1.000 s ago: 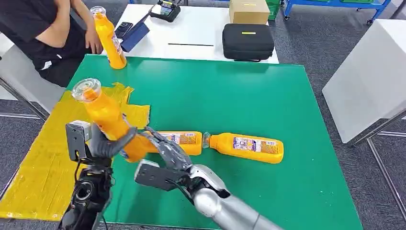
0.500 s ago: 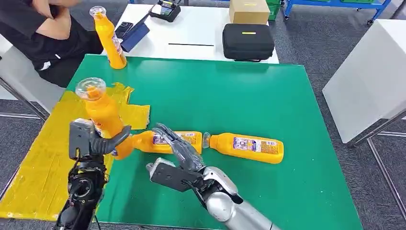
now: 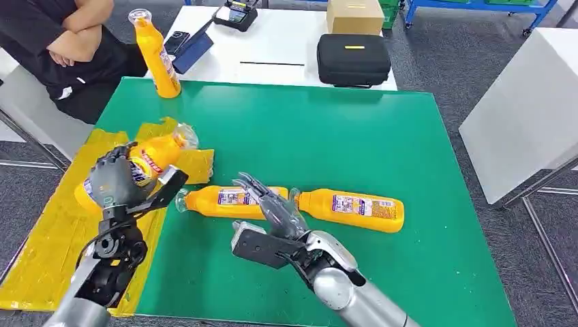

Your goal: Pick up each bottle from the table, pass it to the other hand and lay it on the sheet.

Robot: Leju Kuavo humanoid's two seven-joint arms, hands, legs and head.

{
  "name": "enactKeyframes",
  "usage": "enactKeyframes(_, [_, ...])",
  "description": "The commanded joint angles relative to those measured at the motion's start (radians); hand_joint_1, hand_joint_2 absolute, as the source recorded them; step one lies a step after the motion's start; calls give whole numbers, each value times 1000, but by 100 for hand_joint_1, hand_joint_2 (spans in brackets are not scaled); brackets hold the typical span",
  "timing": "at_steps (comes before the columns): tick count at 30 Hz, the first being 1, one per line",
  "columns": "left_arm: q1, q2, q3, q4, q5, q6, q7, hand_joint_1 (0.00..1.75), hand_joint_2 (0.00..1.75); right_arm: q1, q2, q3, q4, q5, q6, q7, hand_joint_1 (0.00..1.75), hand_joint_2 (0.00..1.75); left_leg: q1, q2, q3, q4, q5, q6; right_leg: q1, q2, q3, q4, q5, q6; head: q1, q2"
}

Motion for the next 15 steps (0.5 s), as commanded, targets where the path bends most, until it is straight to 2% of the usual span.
enactKeyframes(1, [-121,1,-34,275,-39,18,26,175,175,-66,-5,56,108,-22,13,-24,0,0,0,0,3,-1,-1,-1,0,0,3,-1,-1,-1,0,0])
enactKeyframes(3, [-108,6,-23,282,-35,-3,6,175,175,-76,-9,72,132,-36,10,-44,0,0,-1,0,12,-1,-5,-2,0,0,11,0,-5,-2,0,0])
enactKeyframes(4, [-104,9,-22,288,-28,-20,-19,0,175,-79,-9,77,141,-40,9,-47,0,0,-1,0,13,-1,-6,-3,-1,0,12,1,-6,-3,0,0])
enactKeyframes(5, [-107,13,-29,304,-49,-51,-4,0,0,-87,-8,87,155,-40,10,-47,0,0,0,1,5,-1,-2,-1,0,1,4,-1,-1,-1,0,0])
enactKeyframes(8, [-91,0,-18,296,-36,-43,-48,0,0,-83,-12,89,157,-36,-3,-40,0,0,0,2,9,-1,-4,-2,0,1,9,0,-4,-2,0,0])
enactKeyframes(11, [-86,-15,-27,278,-56,-59,-43,0,0,-70,-26,84,142,11,-27,2,0,0,0,-1,3,-1,-1,-1,0,-1,3,-1,-2,-1,0,0])
enactKeyframes(15, [-88,-15,-27,276,-56,-63,-42,0,0,-68,-27,82,141,11,-27,2,0,0,0,0,5,0,-2,-1,0,-1,5,0,-3,-1,0,0])
